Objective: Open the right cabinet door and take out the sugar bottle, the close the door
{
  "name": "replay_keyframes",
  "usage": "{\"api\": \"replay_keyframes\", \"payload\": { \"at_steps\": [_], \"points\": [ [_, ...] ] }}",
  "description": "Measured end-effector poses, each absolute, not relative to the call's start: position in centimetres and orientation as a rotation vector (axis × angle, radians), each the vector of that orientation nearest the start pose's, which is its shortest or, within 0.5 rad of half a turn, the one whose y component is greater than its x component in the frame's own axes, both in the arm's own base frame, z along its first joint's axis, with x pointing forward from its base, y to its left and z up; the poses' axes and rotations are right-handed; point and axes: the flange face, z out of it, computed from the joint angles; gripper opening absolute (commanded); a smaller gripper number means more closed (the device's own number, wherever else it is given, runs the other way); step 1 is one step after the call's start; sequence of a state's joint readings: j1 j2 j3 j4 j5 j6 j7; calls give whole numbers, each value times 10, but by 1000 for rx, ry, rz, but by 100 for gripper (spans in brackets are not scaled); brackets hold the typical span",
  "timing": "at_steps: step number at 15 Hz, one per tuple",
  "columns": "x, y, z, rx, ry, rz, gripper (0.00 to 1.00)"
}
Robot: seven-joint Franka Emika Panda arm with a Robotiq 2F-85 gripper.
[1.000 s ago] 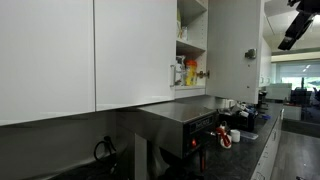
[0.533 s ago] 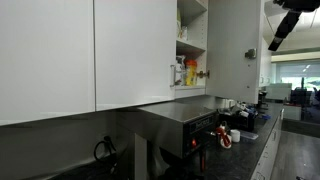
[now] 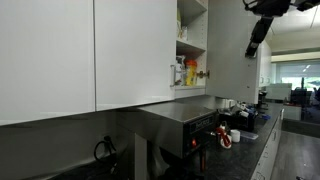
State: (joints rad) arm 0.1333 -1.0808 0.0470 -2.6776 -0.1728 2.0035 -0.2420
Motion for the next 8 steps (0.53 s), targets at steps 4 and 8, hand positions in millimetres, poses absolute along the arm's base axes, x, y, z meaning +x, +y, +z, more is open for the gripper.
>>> {"api": "replay_keyframes", "payload": {
  "at_steps": [4, 8],
  "points": [
    [307, 56, 562, -3185, -791, -705, 100],
    [349, 63, 552, -3153, -800, -750, 100]
  ]
}}
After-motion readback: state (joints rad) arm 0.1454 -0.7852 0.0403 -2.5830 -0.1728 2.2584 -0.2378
